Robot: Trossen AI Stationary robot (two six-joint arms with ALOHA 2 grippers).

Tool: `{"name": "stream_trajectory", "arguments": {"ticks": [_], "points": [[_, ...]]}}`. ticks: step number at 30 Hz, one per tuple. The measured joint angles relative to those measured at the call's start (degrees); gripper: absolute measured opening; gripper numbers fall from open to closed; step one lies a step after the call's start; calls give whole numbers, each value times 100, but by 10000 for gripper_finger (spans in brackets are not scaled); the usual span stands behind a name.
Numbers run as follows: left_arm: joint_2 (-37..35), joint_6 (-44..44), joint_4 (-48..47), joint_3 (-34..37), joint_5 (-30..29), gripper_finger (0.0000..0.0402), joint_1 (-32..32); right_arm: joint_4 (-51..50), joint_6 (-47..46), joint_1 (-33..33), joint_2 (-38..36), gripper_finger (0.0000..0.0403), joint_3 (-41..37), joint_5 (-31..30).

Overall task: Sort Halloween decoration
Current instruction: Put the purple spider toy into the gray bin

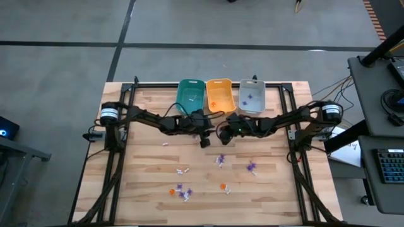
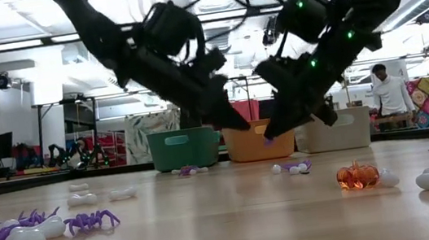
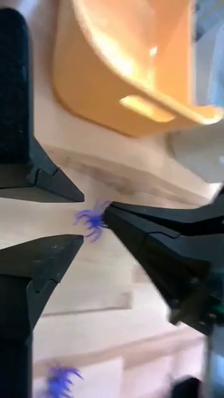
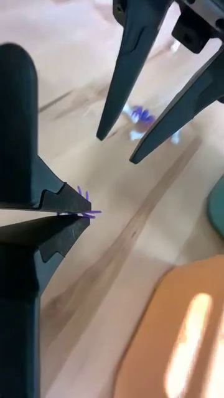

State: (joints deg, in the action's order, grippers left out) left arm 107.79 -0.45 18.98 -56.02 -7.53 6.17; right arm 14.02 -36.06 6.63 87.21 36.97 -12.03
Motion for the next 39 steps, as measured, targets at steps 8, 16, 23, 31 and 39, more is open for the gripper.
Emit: {"name": "stream_trajectory", "arguments": {"ticks": [8, 16, 23, 31, 39], "points": [[-637, 136, -404, 14, 0, 77, -11, -286, 249, 0, -674, 8, 2, -7], [-1572, 382, -571, 165, 2, 77, -11, -1211, 814, 301, -1680, 8, 176, -654], [-2181, 448, -623, 253, 0, 77, -11, -2877, 1307, 1210, -1916, 8, 903, -1652], [-2268, 203, -905, 260, 0, 77, -17, -3481, 1321, 2610, -1490, 9, 1056, -1656], [-2264, -118, -1457, 260, 1, 77, -17, -3477, 1353, 3141, -847, 21, 1028, -1377]]}}
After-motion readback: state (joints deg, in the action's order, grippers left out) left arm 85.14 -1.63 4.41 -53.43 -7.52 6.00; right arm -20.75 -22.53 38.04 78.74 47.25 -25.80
